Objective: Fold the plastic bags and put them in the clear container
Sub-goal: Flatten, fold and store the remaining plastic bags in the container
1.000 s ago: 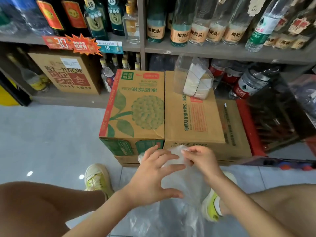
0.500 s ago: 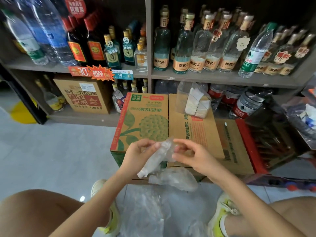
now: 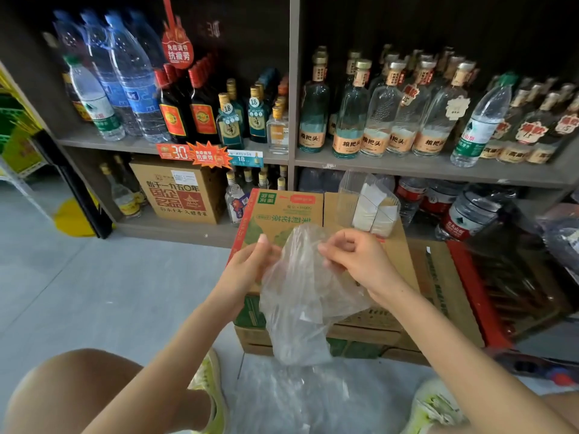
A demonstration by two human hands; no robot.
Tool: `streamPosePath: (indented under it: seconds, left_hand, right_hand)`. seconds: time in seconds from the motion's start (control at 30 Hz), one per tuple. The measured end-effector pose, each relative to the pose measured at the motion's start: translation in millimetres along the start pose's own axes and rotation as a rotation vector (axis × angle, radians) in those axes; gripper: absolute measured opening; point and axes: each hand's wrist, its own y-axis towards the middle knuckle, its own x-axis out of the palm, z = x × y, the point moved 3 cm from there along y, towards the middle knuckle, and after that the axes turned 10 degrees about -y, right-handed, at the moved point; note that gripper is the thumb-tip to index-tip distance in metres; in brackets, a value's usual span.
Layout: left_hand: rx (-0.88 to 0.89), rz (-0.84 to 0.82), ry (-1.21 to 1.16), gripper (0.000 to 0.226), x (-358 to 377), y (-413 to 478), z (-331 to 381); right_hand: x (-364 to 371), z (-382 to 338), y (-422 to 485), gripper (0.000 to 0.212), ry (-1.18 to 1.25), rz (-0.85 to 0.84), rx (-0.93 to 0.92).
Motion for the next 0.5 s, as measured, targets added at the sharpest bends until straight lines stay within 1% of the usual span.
streamPosePath:
  seconds: [0.03, 0.07, 0.13, 0.17, 0.2, 0.23, 0.3, 0.4, 0.47, 0.5]
  left_hand:
    - [-0.015, -0.007, -0.05, 0.053, -1, 1, 1]
    - [-0.019, -0.055, -0.074, 0.055, 0, 1, 4]
    - [0.009, -0.202, -0.01, 0.048, 6, -3, 8]
    - [0.013, -0.254, 0.021, 0.044, 9, -6, 8]
    - [0.002, -0.279, 0.019, 0.045, 12, -7, 8]
    - [0.009, -0.28, 0.01, 0.048, 13, -6, 5]
    - [0.024, -0.238, 0.013, 0.046, 11, -4, 1]
    - [0.03, -0.19, 0.064, 0.031, 6, 1, -7]
    - [0.025, -0.163, 0.075, 0.019, 8, 2, -11]
    - [0.02, -0.141, 0.077, 0.016, 9, 3, -12]
  right_hand:
    - [-2, -2, 0, 0.013, 0.005, 0.012, -0.002]
    - [-4, -4, 1, 0.014, 0.005, 0.027, -0.008]
    - [-8, -7, 2, 0.015, -0.012, 0.062, -0.017]
    - [-10, -8, 3, 0.016, -0.018, 0.076, -0.015]
    - [-13, -7, 4, 0.016, -0.017, 0.083, -0.002]
    - [-17, -5, 5, 0.016, -0.005, 0.086, 0.024]
    - [-29, 2, 8, 0.016, 0.039, 0.108, 0.09]
    - [-44, 12, 8, 0.014, 0.086, 0.146, 0.164]
    - [-50, 16, 4, 0.015, 0.096, 0.151, 0.183]
    - [-52, 18, 3, 0.016, 0.083, 0.143, 0.19]
